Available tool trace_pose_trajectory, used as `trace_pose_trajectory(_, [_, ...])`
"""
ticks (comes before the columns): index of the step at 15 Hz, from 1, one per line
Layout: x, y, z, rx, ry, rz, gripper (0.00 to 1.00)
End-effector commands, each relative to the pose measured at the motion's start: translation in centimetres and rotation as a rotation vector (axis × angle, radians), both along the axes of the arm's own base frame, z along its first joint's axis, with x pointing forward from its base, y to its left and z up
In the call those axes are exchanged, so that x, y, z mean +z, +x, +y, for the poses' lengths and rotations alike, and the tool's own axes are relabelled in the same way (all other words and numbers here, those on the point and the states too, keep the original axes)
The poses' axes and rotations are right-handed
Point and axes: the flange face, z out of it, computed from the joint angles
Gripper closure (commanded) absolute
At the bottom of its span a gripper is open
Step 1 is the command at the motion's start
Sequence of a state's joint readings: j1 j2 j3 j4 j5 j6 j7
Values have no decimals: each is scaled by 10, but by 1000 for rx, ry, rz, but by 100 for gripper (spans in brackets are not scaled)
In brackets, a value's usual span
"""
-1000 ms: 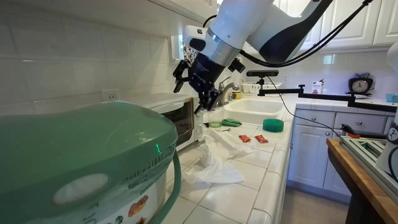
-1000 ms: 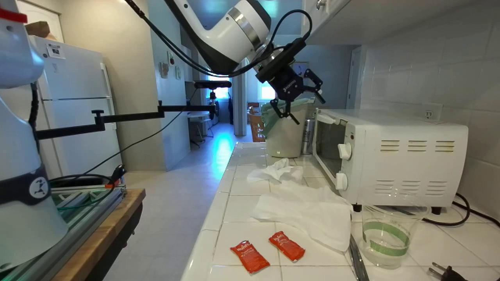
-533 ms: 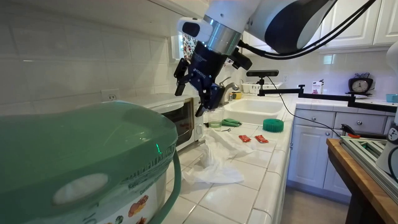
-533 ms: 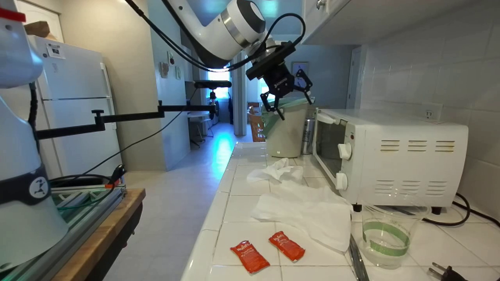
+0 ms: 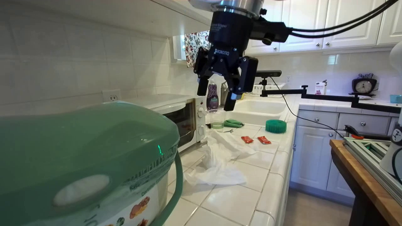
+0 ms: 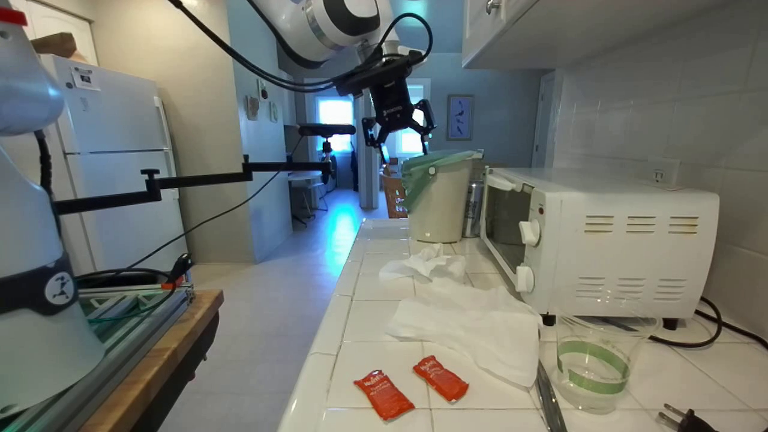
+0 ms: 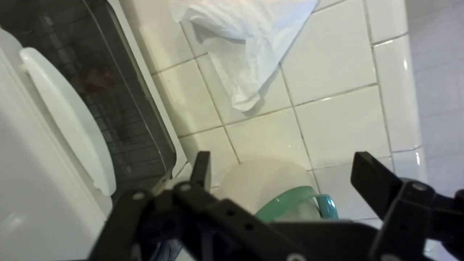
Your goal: Close the oven door
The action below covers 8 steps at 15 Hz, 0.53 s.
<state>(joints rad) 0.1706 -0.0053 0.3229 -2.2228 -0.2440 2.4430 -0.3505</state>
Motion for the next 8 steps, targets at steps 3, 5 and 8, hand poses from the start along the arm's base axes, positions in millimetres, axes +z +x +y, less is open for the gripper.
trace_pose_trajectory(3, [41,-26,-13,-88,69,56,0])
trace_pose_trajectory(5, [51,-34,-15,-113,69,75,0])
trace_pose_trajectory(8, [55,-44,-20,-169,14,86,0])
